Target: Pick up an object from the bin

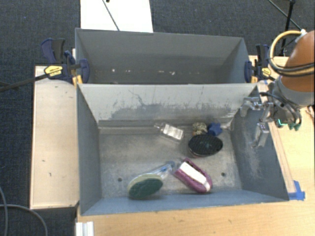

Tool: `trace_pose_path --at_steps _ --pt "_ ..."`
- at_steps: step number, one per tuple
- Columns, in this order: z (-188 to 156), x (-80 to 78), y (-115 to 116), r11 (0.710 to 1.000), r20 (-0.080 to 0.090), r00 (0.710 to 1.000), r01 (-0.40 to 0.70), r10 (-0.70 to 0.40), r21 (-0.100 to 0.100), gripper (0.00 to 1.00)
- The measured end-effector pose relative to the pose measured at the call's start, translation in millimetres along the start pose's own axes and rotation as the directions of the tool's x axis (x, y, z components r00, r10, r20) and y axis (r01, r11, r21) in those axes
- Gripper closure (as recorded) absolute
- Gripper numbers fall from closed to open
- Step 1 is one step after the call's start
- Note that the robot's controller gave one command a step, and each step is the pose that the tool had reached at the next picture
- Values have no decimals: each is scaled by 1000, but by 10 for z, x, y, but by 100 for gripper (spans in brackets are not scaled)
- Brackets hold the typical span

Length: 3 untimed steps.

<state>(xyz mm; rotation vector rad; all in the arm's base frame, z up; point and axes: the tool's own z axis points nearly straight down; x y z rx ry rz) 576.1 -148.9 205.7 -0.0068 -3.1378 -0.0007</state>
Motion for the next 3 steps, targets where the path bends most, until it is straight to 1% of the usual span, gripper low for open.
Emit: trace_pose_path --at_steps 1,2,3 --pt "1114 164 566 998 -1 998 -61 61 -3 0" --pt "1348 234 1250 1000 11 1000 -11 11 -1 0" --pt "1359 249 1217 1000 6 1000 -11 11 1 100"
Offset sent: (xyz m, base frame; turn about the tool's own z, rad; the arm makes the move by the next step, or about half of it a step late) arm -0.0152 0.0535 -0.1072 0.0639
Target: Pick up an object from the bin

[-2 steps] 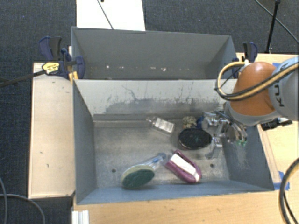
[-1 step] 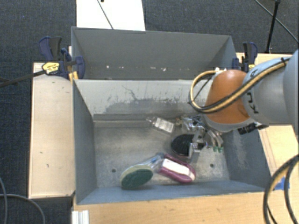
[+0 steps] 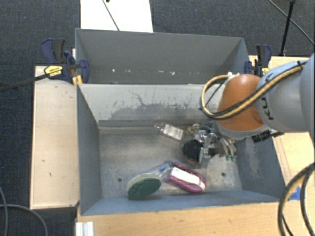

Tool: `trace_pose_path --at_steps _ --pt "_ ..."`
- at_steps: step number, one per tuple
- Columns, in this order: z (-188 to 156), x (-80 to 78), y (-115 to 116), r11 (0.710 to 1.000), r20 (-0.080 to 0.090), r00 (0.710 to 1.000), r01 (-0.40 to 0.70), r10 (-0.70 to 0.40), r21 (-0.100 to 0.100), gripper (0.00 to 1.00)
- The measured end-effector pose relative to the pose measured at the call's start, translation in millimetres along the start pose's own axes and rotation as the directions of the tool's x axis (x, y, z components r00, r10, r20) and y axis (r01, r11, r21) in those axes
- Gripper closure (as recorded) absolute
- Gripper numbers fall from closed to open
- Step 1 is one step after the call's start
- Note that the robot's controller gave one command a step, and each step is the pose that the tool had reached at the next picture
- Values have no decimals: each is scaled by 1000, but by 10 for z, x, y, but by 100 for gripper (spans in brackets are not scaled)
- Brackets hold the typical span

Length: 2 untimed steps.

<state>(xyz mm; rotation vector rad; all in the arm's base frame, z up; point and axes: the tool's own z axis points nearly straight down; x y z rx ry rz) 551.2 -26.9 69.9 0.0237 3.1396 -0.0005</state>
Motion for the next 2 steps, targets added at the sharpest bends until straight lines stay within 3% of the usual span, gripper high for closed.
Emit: trace_pose_path --at_steps 1,2 --pt "-777 -6 -138 969 6 969 248 -248 2 100" --pt "-2048 -40 -201 973 9 973 232 -232 3 100"
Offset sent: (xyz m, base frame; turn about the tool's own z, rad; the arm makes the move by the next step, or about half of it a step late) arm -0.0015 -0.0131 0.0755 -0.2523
